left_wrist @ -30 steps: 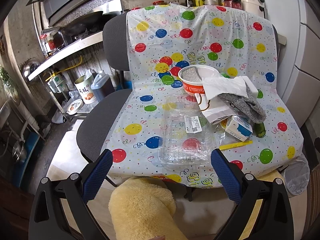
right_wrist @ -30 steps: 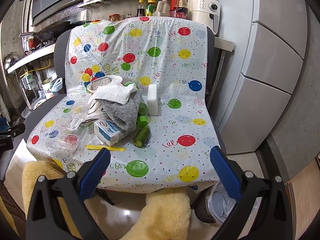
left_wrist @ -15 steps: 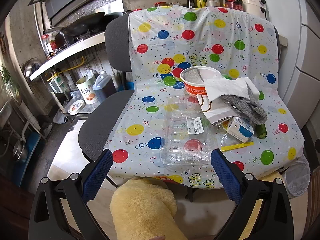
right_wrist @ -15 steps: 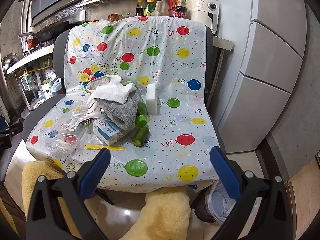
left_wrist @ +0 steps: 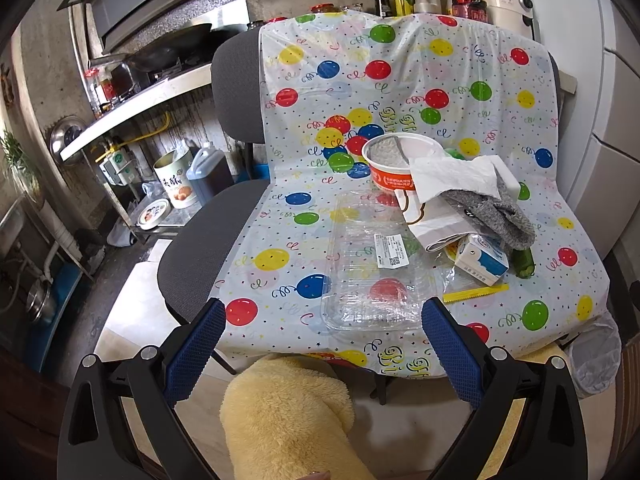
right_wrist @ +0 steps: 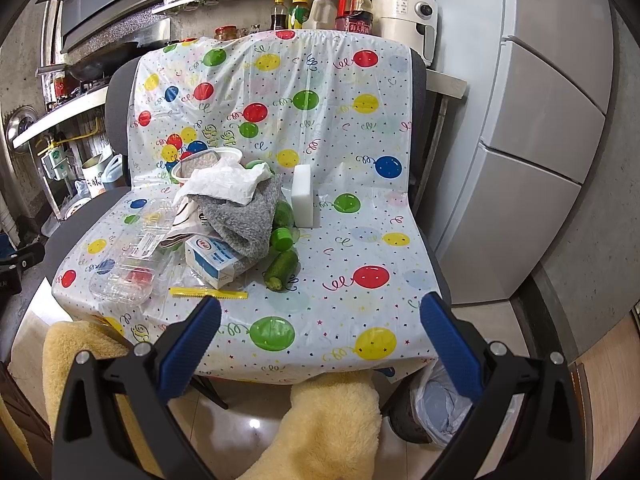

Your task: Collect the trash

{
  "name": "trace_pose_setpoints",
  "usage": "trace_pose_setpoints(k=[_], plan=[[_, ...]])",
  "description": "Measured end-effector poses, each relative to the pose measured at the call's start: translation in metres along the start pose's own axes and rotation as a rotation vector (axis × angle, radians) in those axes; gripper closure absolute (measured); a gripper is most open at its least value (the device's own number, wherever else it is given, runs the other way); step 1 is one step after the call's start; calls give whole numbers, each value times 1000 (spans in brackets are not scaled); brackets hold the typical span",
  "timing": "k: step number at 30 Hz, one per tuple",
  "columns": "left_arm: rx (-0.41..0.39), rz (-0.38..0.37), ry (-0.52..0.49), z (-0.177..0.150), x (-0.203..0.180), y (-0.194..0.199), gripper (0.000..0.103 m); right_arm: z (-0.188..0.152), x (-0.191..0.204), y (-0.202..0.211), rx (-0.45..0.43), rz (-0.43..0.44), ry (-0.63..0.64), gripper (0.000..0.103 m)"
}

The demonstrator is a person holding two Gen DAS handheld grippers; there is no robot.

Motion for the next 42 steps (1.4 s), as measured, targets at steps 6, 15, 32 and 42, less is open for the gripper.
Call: trace_pose_setpoints(k=[6, 15, 32, 42], plan=[[-1, 0, 0, 0, 0, 0, 6, 0, 0, 0, 1, 1, 0, 6], [-1, 0, 0, 0, 1, 0, 6, -1, -1, 0, 0, -1, -1, 6], [31, -28, 21, -1, 0, -19, 7, -3, 12, -24, 18, 65, 9, 6], [83, -32, -14, 2, -8, -82, 7, 16, 54, -89, 40, 191, 83, 6]])
Point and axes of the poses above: each gripper's, at about its wrist camera, not at the fingertips, and y roughly against the way its jaws point, x to its left, z to its top, the point moved 9 cm from there along -y, roughly the way its jaws point, and after that the axes turned 7 degrees about -x, right-handed, at the moved point
